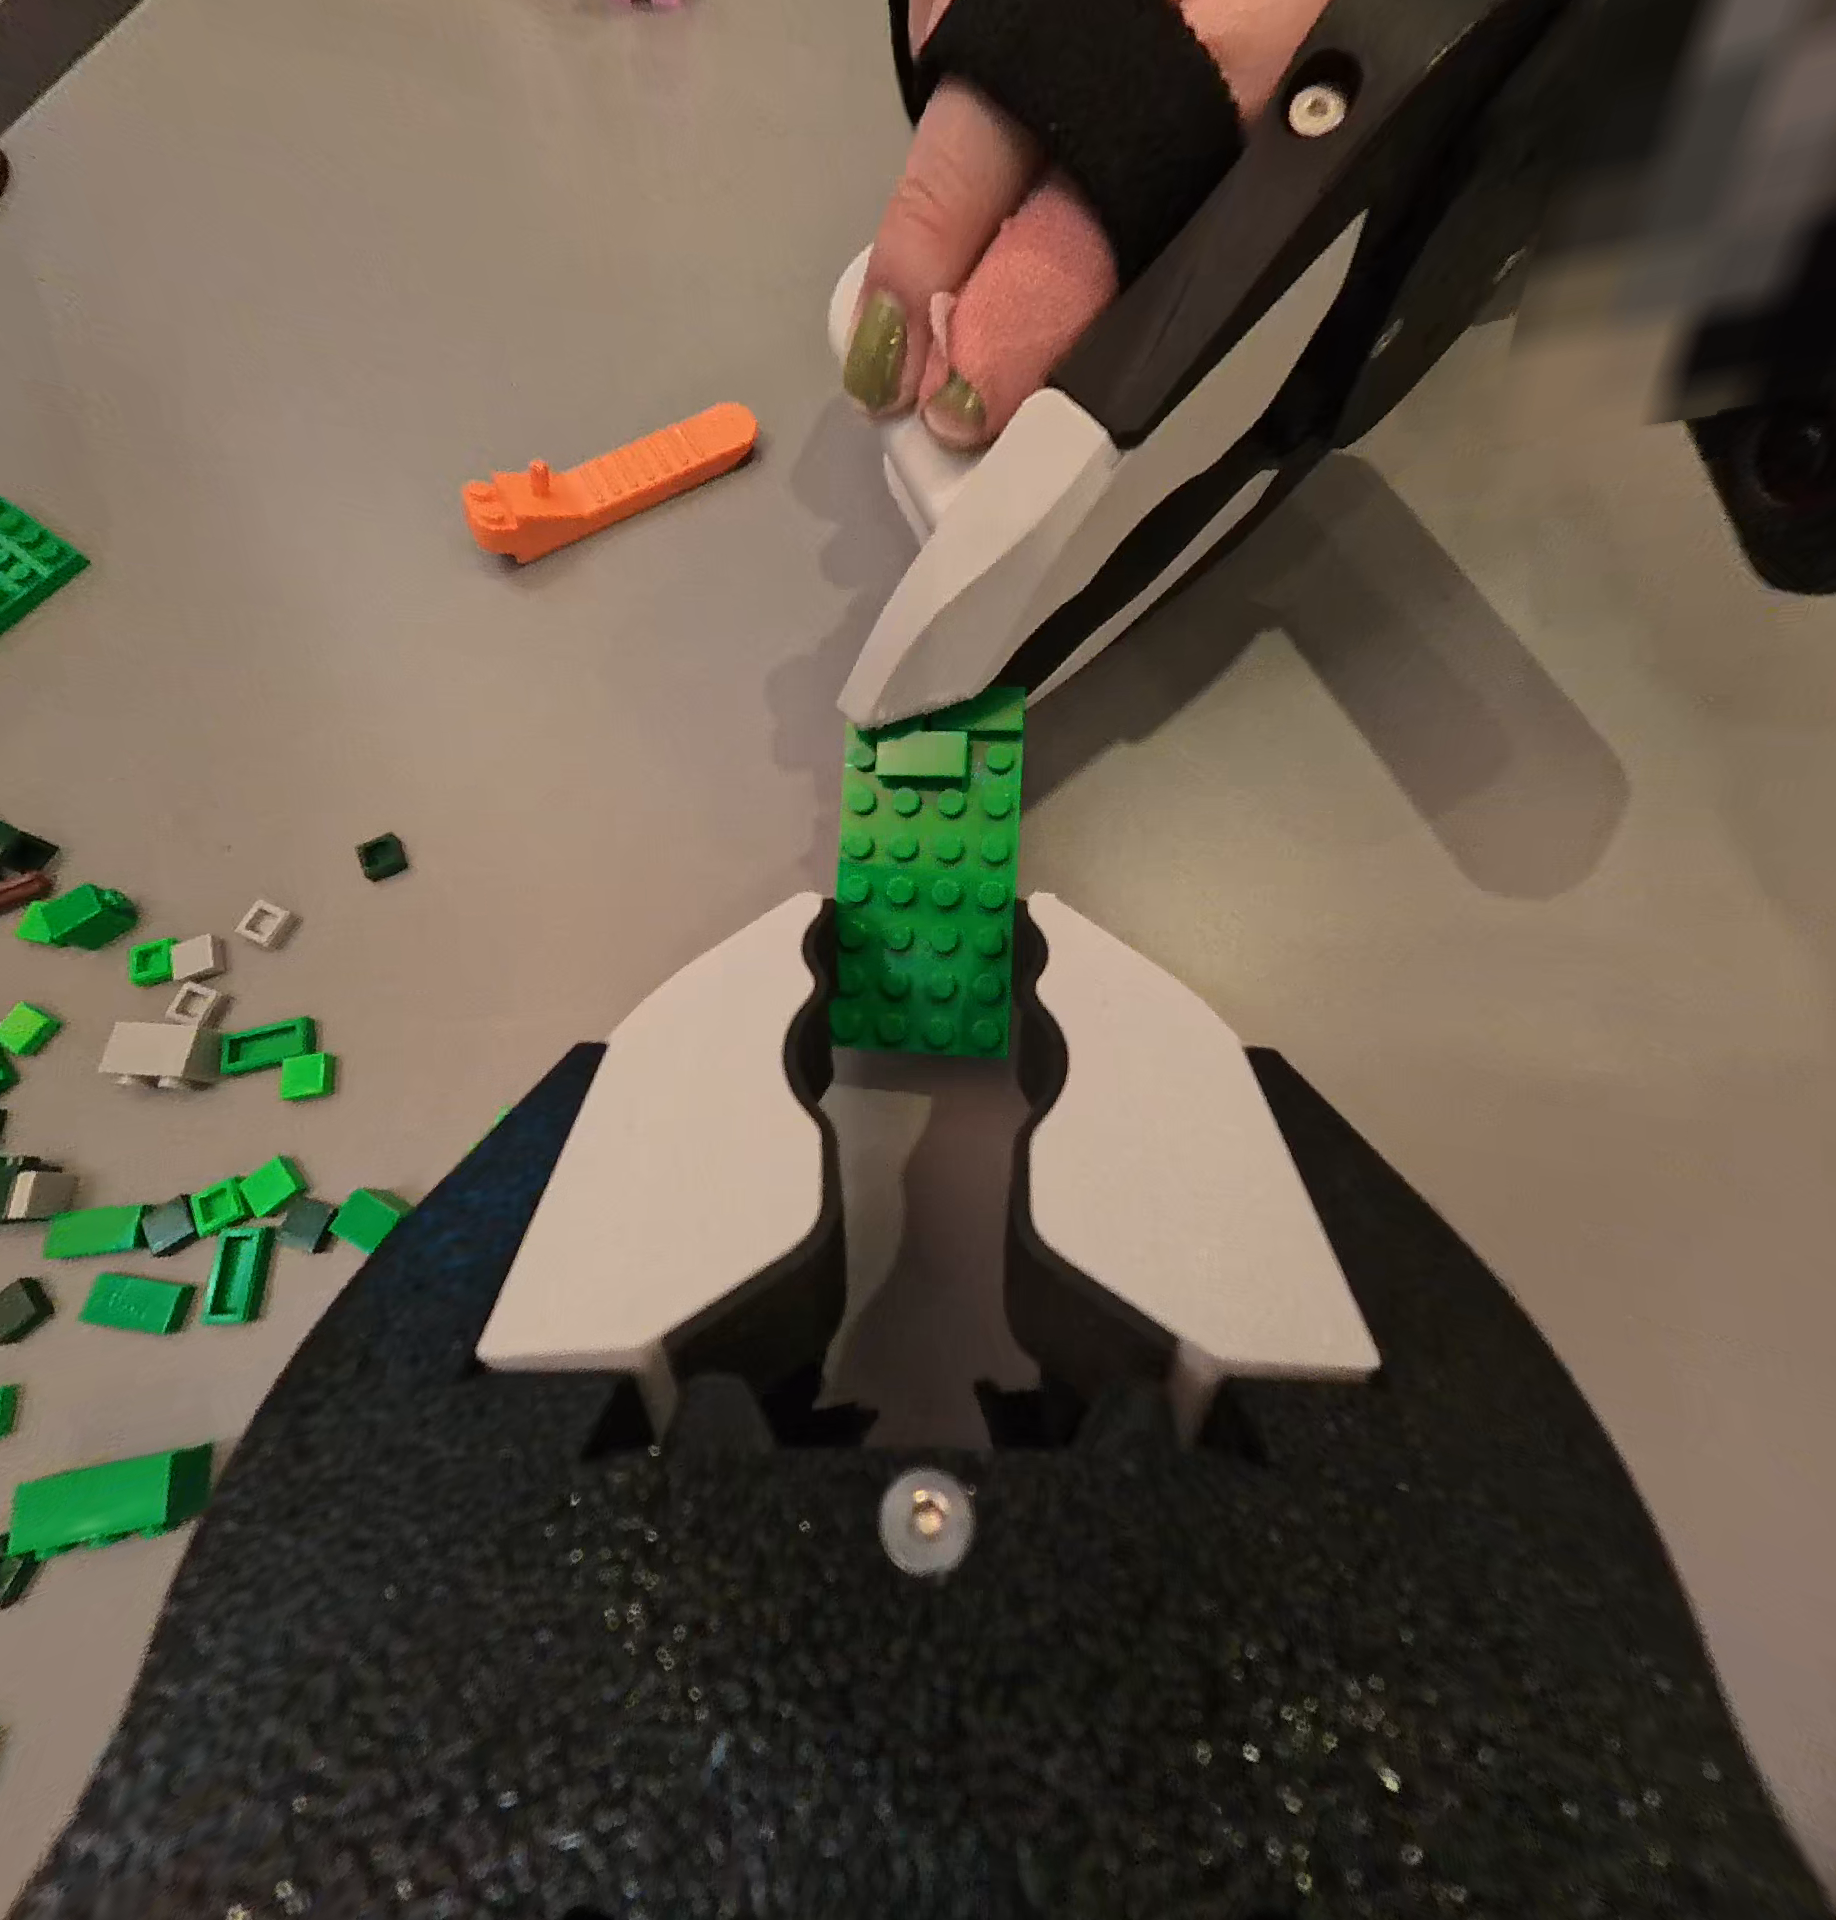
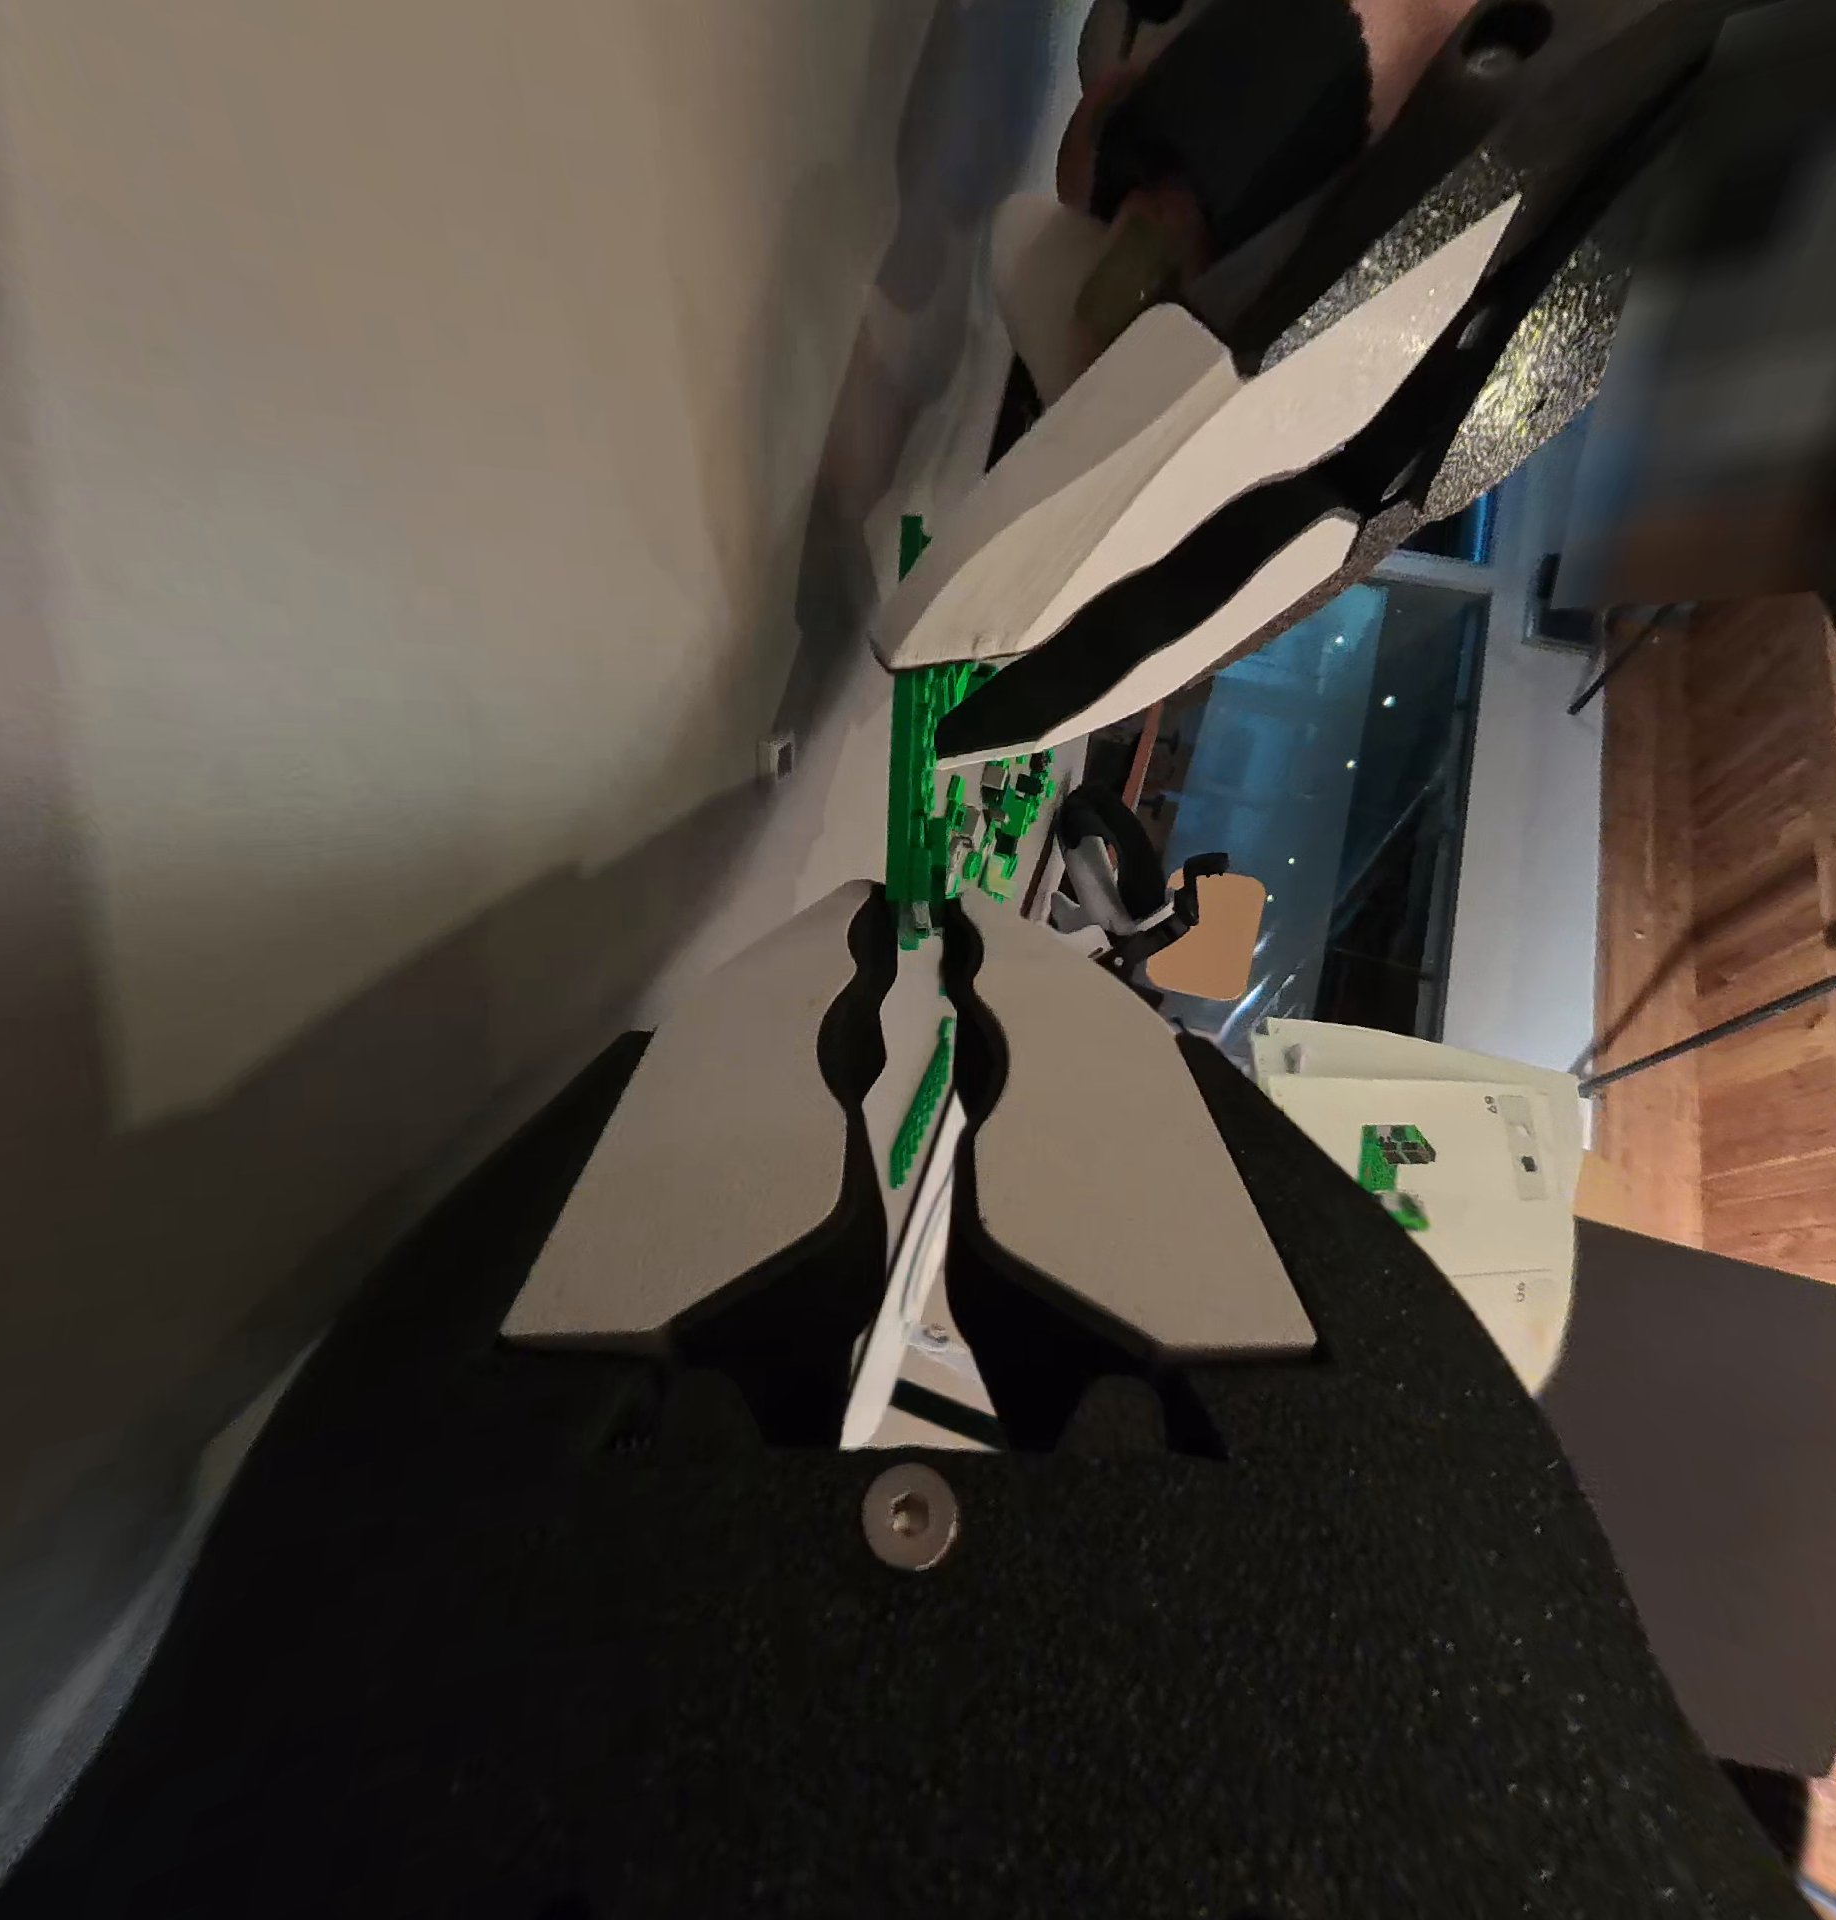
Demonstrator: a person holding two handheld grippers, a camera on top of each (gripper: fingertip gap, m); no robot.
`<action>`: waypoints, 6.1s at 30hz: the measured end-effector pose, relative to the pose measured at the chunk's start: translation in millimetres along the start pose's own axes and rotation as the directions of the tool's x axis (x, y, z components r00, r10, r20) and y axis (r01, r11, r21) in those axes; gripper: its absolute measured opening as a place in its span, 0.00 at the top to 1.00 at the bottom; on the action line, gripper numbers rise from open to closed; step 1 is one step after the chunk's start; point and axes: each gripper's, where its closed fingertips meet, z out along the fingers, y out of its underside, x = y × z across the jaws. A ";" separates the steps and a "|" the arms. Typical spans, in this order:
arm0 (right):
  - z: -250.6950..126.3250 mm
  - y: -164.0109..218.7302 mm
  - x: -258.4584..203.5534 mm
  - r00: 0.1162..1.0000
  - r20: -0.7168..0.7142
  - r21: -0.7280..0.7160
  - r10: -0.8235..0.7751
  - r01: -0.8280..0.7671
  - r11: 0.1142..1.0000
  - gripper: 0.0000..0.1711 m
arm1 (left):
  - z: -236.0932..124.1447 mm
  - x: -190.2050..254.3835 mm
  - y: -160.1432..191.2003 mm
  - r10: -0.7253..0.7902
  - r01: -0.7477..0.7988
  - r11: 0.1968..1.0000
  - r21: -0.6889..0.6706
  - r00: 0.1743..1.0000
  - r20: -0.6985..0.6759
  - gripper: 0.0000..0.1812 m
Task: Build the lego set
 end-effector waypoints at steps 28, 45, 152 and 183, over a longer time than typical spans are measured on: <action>-5.1 0.1 16.6 0.881 0.131 0.068 0.455 -0.466 0.882 0.95 | 0.2 -4.3 -43.2 0.643 -0.698 0.710 -0.092 0.590 0.489 0.96; -8.8 10.5 20.5 0.884 0.069 0.111 0.462 -0.467 0.877 0.96 | -6.8 -13.4 -45.8 0.397 -0.471 0.880 0.065 0.803 0.444 0.73; 122.8 65.8 10.0 0.136 0.440 -0.388 0.888 -0.863 0.324 0.94 | -92.7 -122.4 15.3 -0.024 -0.094 0.984 0.149 0.767 0.641 0.81; 70.2 49.7 27.7 0.350 0.564 -0.212 0.748 -0.814 0.541 0.96 | -49.9 -79.1 0.9 0.001 -0.060 0.989 0.133 0.913 0.408 0.82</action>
